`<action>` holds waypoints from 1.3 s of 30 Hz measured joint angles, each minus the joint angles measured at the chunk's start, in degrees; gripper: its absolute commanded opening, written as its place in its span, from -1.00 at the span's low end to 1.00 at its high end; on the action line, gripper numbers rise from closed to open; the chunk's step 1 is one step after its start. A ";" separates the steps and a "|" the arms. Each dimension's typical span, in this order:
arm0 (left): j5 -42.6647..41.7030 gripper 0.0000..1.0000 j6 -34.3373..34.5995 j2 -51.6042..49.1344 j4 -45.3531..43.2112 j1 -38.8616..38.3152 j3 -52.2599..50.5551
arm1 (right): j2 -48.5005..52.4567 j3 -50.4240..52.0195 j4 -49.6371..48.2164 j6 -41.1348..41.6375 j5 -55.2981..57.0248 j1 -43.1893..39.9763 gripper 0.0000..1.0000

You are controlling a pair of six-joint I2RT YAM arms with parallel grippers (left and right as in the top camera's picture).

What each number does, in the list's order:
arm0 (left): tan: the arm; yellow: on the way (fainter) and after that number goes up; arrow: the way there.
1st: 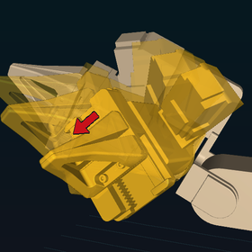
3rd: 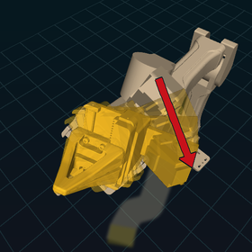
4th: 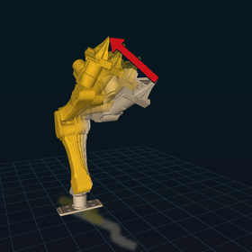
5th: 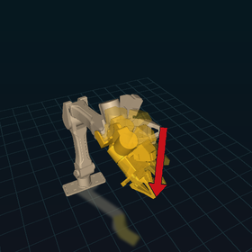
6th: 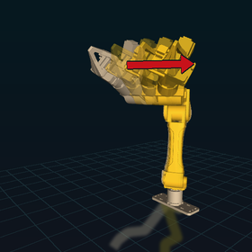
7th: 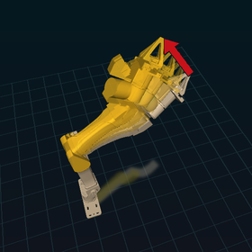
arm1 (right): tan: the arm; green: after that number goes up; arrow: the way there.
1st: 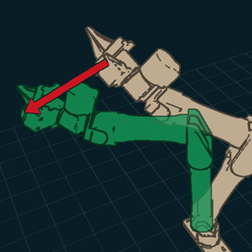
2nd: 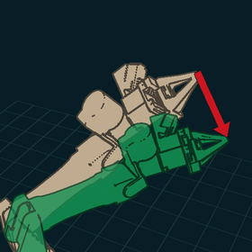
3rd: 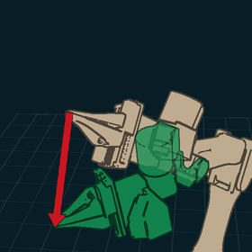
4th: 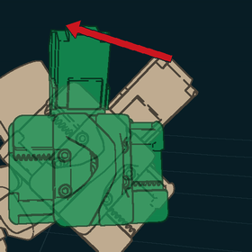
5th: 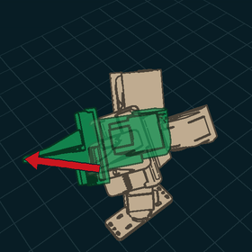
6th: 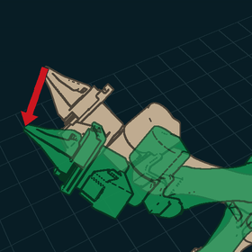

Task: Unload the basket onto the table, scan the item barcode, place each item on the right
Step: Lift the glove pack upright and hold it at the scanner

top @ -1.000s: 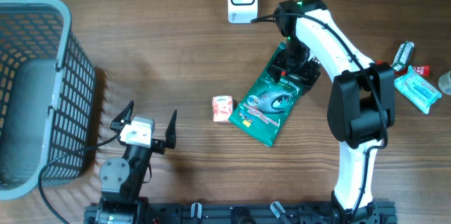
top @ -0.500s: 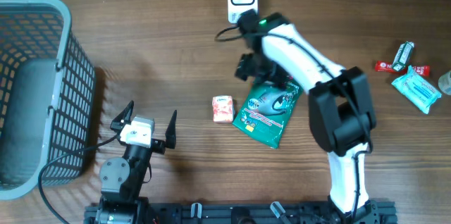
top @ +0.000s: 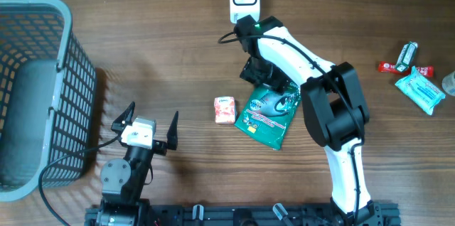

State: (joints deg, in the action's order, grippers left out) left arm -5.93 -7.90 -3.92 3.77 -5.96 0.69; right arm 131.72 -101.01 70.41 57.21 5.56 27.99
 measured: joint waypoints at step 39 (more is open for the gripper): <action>0.00 1.00 0.00 0.00 0.00 0.00 0.00 | -6.23 7.34 -27.30 -25.77 -94.90 -8.96 -0.91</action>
State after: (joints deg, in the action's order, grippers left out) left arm -5.93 -7.90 -3.92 3.77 -5.96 0.69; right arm 125.49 -93.67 43.11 31.44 -89.34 19.03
